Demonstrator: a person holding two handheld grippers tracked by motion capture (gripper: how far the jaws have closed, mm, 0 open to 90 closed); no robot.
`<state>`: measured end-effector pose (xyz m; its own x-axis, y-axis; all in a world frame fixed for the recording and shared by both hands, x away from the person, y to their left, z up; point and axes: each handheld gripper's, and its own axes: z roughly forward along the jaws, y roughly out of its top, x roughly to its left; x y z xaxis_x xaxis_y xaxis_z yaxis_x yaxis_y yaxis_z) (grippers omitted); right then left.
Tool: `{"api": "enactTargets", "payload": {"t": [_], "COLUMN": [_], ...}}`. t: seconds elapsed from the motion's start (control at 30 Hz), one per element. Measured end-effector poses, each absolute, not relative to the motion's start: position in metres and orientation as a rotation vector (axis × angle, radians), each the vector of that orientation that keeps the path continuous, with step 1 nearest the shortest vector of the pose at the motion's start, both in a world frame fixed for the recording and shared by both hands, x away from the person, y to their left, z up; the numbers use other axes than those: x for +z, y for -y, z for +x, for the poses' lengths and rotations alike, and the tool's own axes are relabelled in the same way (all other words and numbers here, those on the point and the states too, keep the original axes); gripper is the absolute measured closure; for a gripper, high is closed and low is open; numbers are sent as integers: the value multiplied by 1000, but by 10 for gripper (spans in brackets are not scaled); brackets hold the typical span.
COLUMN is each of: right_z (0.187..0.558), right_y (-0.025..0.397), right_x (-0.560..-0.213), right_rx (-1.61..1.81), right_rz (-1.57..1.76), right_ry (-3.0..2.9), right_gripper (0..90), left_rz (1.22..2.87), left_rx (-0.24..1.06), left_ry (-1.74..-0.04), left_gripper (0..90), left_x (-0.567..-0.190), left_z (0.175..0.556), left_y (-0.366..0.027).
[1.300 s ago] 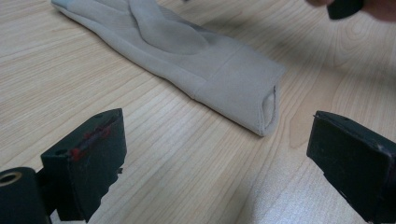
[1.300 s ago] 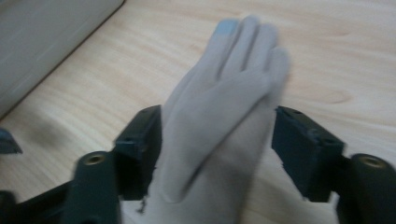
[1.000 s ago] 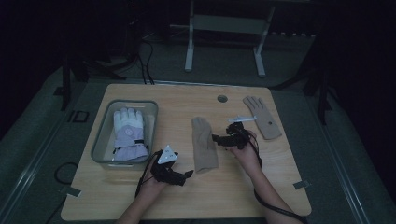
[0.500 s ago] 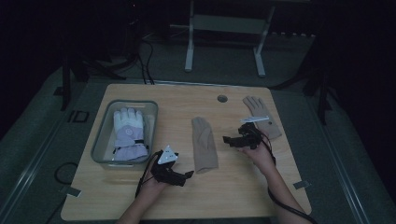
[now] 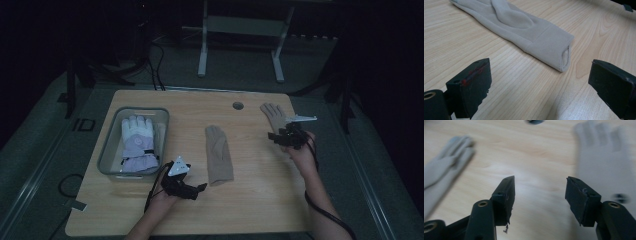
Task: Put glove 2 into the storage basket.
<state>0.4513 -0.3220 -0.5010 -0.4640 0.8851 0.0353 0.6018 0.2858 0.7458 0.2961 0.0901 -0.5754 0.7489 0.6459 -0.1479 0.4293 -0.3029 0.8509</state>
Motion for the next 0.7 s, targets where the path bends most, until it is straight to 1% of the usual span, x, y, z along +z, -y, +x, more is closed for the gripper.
{"api": "enactTargets", "payload": {"t": [0.17,0.37,0.7], "right_z": [466,486,513], "right_y": [341,354,359], "right_x": [-497,-495,-510], "right_rx": [962,949,900], "right_rz": [1326,1352,1384], "right_ry": [-2141,-2123,-2118], "right_gripper": [408,408,421], "left_rz": [1944,1945,1948], "left_rx": [271,269,268], "left_ry": [-815,-814,-814], "left_gripper": [50,50,50], "left_x": [-575,-575,-576], "left_z": [296,296,296], "left_y": [-90,-89,-89]}}
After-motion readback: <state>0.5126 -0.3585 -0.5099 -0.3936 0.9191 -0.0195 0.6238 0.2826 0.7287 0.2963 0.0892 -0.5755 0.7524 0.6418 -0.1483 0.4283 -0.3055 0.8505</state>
